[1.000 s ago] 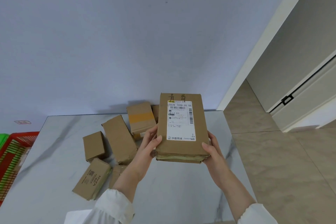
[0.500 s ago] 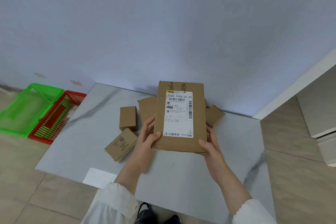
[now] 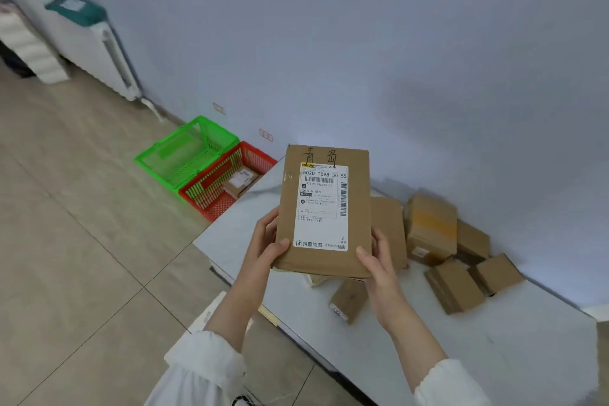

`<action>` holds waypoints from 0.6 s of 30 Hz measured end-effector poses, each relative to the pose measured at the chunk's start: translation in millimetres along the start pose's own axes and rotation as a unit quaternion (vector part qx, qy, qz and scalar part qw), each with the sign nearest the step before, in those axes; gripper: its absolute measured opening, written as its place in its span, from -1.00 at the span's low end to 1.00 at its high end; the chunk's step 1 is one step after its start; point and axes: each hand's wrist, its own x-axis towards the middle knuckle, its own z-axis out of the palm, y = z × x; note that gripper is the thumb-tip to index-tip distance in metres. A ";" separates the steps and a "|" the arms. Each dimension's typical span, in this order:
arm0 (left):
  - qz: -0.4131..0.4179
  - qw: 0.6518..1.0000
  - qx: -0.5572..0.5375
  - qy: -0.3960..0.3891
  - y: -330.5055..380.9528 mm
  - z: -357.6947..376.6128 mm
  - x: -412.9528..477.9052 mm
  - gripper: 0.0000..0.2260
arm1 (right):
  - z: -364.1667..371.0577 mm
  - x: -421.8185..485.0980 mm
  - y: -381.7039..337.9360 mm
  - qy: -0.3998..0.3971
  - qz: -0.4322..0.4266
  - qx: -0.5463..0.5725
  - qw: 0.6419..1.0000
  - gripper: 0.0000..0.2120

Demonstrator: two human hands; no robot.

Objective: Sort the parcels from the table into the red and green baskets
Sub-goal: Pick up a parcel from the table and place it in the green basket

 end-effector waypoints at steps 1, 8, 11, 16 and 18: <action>0.006 1.000 -0.006 0.014 4.7 -20.8 -1.4 -0.44 | 20.9 6.4 4.1 -0.010 0.002 -0.001 1.000 -0.40; 0.018 0.992 -0.035 0.118 29.6 -147.9 -8.4 -0.35 | 150.4 50.1 32.0 -0.104 0.040 -0.040 0.993 -0.38; 0.022 0.985 -0.050 0.162 35.8 -193.6 -2.8 -0.36 | 196.9 72.9 42.3 -0.138 0.059 -0.062 0.987 -0.36; 0.026 0.977 -0.061 0.204 51.4 -257.3 29.3 -0.39 | 266.8 128.3 53.3 -0.172 0.070 -0.075 0.980 -0.27; 0.028 0.976 -0.060 0.209 61.9 -282.3 51.8 -0.41 | 292.7 157.5 55.9 -0.179 0.069 -0.070 0.979 -0.25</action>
